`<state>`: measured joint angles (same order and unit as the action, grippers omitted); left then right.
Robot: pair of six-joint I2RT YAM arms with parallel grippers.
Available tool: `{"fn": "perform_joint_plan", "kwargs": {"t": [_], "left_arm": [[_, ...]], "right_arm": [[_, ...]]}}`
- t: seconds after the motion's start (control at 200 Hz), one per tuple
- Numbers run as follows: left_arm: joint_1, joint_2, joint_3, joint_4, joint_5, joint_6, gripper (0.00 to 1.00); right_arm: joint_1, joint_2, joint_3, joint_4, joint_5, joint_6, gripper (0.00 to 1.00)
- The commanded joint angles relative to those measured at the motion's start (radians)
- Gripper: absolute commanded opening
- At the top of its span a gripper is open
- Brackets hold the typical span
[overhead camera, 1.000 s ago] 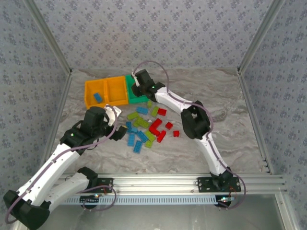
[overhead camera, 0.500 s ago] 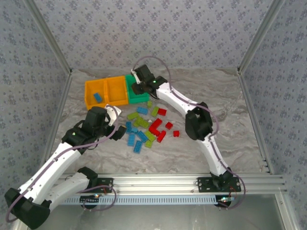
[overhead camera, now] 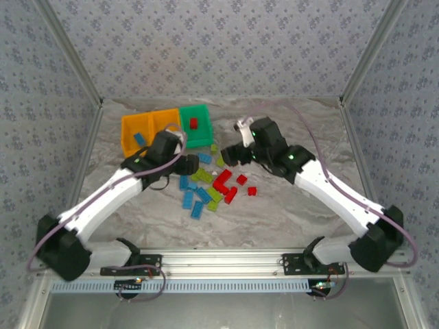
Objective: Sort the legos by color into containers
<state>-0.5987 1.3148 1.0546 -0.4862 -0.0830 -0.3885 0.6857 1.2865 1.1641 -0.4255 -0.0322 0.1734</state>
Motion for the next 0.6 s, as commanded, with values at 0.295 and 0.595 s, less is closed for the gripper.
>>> {"fn": "perform_joint_plan", "kwargs": {"t": [0.295,0.595], "left_arm": [[-0.059,0.625,0.414,0.102,-0.067,-0.158,0.59],[-0.059,0.814,0.558,0.058,-0.165,-0.152,0.51]], "right_arm": [[-0.059,-0.241,-0.257,-0.106,0.027,0.205,1.00],[-0.108,-0.317,-0.278,-0.129,0.003,0.215,1.00]]}}
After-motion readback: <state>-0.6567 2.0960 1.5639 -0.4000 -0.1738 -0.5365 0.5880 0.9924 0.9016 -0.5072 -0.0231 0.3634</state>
